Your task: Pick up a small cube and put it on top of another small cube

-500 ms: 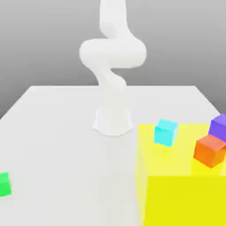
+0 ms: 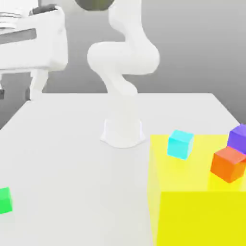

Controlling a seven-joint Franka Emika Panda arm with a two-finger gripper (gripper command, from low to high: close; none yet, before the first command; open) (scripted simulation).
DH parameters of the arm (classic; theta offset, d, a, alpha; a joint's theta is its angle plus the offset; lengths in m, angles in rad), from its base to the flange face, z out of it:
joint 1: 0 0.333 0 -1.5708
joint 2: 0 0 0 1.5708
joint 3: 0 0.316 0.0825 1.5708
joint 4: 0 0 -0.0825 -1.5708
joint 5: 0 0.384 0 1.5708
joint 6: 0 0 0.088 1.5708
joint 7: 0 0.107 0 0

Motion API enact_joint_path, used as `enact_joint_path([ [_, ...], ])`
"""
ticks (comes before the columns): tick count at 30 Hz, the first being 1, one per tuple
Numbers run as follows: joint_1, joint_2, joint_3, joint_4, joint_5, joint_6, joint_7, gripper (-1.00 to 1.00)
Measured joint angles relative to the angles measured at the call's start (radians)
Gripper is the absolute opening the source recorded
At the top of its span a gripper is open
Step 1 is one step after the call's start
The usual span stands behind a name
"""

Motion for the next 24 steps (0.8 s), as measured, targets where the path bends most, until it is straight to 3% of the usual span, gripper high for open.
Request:
enact_joint_path([
  [12, -0.181, 0.442, -0.099, -0.030, 0.123, 0.144, 0.074, 0.00],
  [17, -0.261, 0.623, -0.025, 0.001, 0.217, 0.263, 0.018, 0.00],
  [18, -0.273, 0.646, -0.011, 0.006, 0.228, 0.280, 0.010, -1.00],
  [24, -0.279, 0.657, -0.004, 0.009, 0.233, 0.289, 0.007, -1.00],
])
